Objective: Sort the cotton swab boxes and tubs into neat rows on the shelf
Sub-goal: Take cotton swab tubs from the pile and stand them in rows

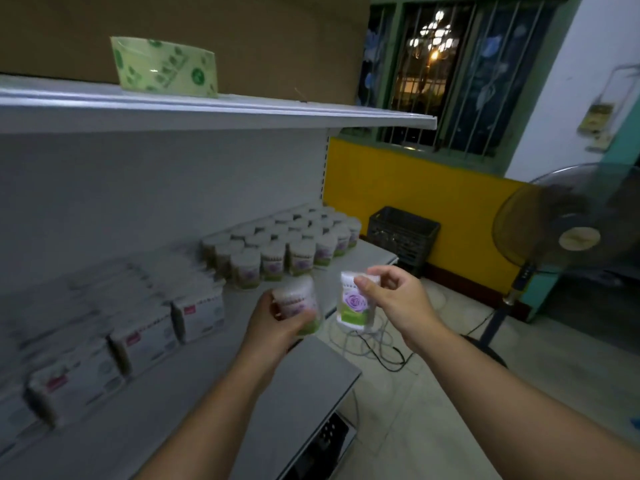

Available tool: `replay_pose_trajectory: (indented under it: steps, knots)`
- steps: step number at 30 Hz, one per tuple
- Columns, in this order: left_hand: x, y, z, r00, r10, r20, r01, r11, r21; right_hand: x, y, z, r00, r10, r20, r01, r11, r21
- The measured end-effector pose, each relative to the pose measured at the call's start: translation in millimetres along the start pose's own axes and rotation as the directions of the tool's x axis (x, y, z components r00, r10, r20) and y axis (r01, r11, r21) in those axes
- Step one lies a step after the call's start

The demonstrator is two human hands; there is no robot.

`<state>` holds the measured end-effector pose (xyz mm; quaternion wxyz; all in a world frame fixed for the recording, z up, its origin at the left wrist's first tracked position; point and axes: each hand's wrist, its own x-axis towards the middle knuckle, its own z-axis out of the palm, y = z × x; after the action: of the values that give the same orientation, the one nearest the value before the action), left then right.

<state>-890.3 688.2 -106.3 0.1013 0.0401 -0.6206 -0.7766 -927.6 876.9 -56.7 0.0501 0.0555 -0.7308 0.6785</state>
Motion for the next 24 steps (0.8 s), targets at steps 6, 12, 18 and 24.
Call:
replay_pose_trajectory:
  steps: [6,12,18,24]
  knots:
    - [37,-24,-8,0.95,0.111,-0.292,-0.034,0.966,0.255,55,41,39,0.993,-0.074,0.088,0.092,0.97,-0.224]
    - [68,-32,-3,0.844,0.237,-0.482,-0.032,0.918,0.395,97,74,67,0.836,-0.378,0.398,0.538,0.708,-0.457]
    - [84,-40,4,0.812,0.301,-0.5,-0.073,0.902,0.425,140,69,78,0.54,-0.614,0.576,0.836,0.31,-0.453]
    - [90,-47,3,0.837,0.254,-0.485,0.022,0.869,0.494,163,71,84,0.472,-0.592,0.653,0.881,0.295,-0.37]
